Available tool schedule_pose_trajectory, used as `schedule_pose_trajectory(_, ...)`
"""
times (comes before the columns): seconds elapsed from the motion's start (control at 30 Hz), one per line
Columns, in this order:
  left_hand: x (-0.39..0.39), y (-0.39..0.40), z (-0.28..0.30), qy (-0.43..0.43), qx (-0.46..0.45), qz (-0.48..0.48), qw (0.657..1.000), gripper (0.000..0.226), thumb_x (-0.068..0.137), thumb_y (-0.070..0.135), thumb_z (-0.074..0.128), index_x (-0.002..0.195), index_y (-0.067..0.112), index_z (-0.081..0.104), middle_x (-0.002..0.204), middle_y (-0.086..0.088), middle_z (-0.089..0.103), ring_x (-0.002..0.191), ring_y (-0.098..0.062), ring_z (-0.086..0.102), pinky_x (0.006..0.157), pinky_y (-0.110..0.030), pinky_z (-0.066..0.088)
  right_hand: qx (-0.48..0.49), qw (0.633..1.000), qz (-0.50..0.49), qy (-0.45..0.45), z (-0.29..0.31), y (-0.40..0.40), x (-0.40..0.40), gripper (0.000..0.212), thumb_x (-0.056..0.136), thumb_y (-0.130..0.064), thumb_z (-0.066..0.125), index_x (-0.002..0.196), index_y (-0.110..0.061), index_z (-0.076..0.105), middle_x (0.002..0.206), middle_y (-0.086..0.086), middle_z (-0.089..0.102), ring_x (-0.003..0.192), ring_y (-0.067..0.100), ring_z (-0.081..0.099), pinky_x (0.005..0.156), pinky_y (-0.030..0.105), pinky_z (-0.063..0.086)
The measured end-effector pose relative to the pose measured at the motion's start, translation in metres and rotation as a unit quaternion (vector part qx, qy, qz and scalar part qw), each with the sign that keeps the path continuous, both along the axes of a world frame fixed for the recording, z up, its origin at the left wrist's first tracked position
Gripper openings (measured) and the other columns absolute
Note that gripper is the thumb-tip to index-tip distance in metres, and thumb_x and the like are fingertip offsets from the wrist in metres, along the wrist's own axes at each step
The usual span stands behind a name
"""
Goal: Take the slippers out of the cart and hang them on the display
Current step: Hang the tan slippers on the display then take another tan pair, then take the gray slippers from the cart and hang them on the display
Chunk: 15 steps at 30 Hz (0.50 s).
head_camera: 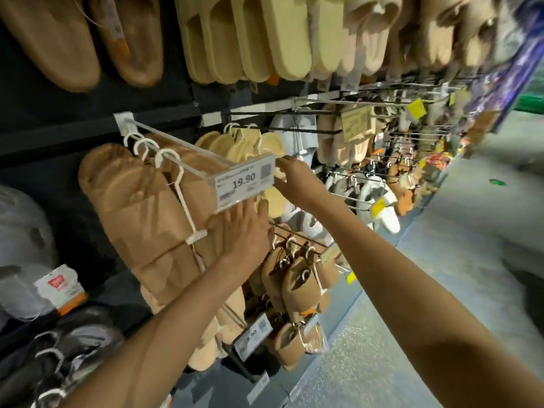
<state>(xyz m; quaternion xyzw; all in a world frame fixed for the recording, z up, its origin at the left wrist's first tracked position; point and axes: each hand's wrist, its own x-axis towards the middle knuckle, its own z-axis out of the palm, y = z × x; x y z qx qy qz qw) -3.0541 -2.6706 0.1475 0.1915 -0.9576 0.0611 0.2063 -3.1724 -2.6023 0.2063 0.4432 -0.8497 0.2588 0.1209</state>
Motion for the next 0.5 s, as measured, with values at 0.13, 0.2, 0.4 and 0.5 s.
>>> schedule_pose_trajectory(0.13,-0.042,0.047,0.006,-0.012,0.026,-0.079,0.996,0.046,0.092,0.033,0.048,0.134,0.015,0.041,0.138,-0.009,0.037,0.131,-0.027,0.030,0.104,-0.039,0.029,0.027,0.994,-0.101,-0.040,-0.020,0.096,-0.028,0.035,0.091,-0.022,0.056,0.122,-0.006,0.057,0.123,0.015,0.059,0.112,0.031,0.056,0.088,0.033,0.043)
schedule_pose_trajectory(0.2,-0.070,0.078,0.009,-0.011,0.031,-0.109,0.994,0.043,0.093,0.034,0.047,0.132,0.015,0.044,0.134,-0.008,0.045,0.126,-0.027,0.038,0.099,-0.039,0.034,0.017,0.987,-0.153,-0.033,-0.028,0.148,-0.032,0.031,0.090,-0.021,0.057,0.117,-0.007,0.060,0.118,0.016,0.062,0.108,0.032,0.058,0.084,0.034,0.044)
schedule_pose_trajectory(0.4,-0.132,0.227,0.000,-0.077,0.079,-0.265,0.958,0.029,0.093,0.028,0.048,0.117,0.016,0.057,0.118,-0.010,0.061,0.111,-0.032,0.056,0.085,-0.037,0.046,-0.033,0.940,-0.333,-0.071,-0.059,0.321,-0.033,0.031,0.086,-0.025,0.063,0.110,-0.006,0.064,0.116,0.012,0.066,0.109,0.031,0.060,0.087,0.037,0.046)
schedule_pose_trajectory(0.5,-0.149,0.314,-0.010,-0.103,0.071,-0.347,0.929,0.027,0.094,0.027,0.045,0.111,0.014,0.061,0.114,-0.013,0.064,0.109,-0.034,0.057,0.083,-0.037,0.045,-0.050,0.904,-0.418,-0.075,-0.068,0.408,-0.018,0.032,0.087,-0.025,0.063,0.110,-0.003,0.064,0.114,0.014,0.066,0.109,0.031,0.059,0.090,0.034,0.043)
